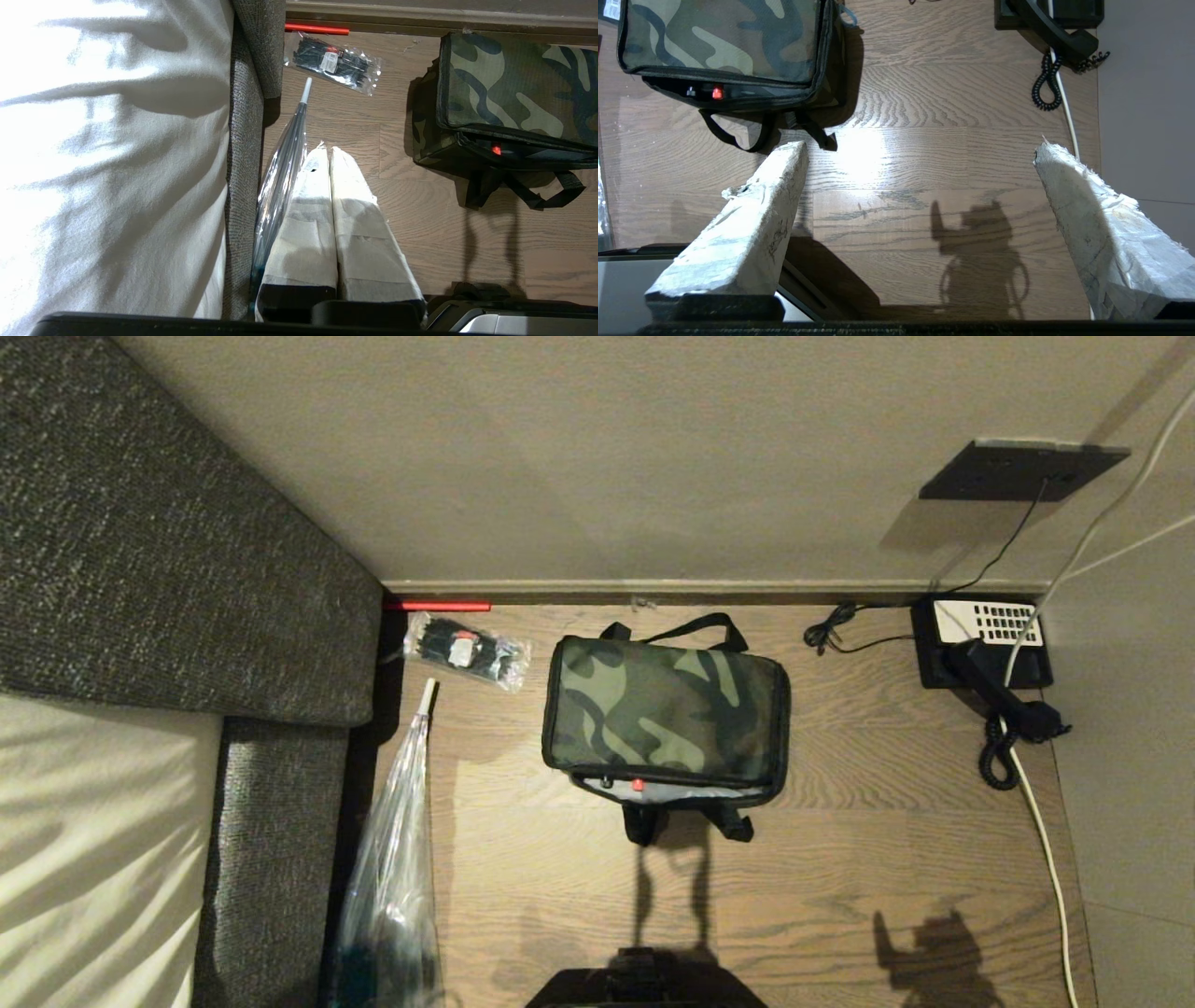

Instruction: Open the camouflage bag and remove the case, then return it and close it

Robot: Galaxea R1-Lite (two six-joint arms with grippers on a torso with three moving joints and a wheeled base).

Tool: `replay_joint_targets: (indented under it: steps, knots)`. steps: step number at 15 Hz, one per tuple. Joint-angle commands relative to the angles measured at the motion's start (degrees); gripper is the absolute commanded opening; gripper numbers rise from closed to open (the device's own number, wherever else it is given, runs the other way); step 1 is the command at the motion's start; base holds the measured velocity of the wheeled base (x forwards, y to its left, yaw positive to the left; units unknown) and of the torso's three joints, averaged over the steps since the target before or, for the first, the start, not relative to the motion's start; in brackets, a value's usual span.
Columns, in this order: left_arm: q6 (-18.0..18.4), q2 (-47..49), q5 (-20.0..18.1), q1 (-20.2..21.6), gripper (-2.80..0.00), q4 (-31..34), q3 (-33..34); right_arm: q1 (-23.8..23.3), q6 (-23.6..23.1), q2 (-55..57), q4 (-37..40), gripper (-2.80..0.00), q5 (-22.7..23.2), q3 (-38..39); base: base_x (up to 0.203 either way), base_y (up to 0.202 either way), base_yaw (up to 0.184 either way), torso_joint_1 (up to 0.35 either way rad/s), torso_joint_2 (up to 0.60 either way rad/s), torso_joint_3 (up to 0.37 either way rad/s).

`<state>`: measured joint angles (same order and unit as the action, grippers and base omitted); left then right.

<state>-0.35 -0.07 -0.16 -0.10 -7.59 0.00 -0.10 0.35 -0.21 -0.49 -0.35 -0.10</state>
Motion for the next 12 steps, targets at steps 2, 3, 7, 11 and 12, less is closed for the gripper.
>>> replay_joint_targets:
  steps: [2,3,7,11,12]
  knots:
    - [0.0,0.07,-0.02,0.01,-2.8,-0.05,2.29,0.01,0.0,0.06,-0.04,0.0,0.0,0.01,0.0,0.0,0.0,0.0,0.0,0.0]
    - [-0.09,0.07,-0.02,0.01,-2.8,-0.05,2.29,0.01,0.0,0.12,-0.04,0.0,0.0,0.06,0.0,0.0,0.0,0.0,0.0,0.0]
    - [0.0,0.07,-0.02,0.01,-2.8,-0.05,2.29,0.01,0.0,0.12,-0.04,0.0,0.0,0.01,0.0,0.0,0.0,0.0,0.0,0.0]
    - [-0.53,0.07,-0.1,0.01,-2.8,-0.05,2.29,0.01,0.0,0.12,-0.04,0.0,0.0,0.01,0.0,0.0,0.0,0.001,0.0,0.038]
    - [-0.53,0.07,-0.1,0.01,-2.8,-0.05,2.29,0.01,0.0,0.12,-0.04,0.0,0.0,0.01,0.0,0.0,0.0,0.002,0.0,0.149]
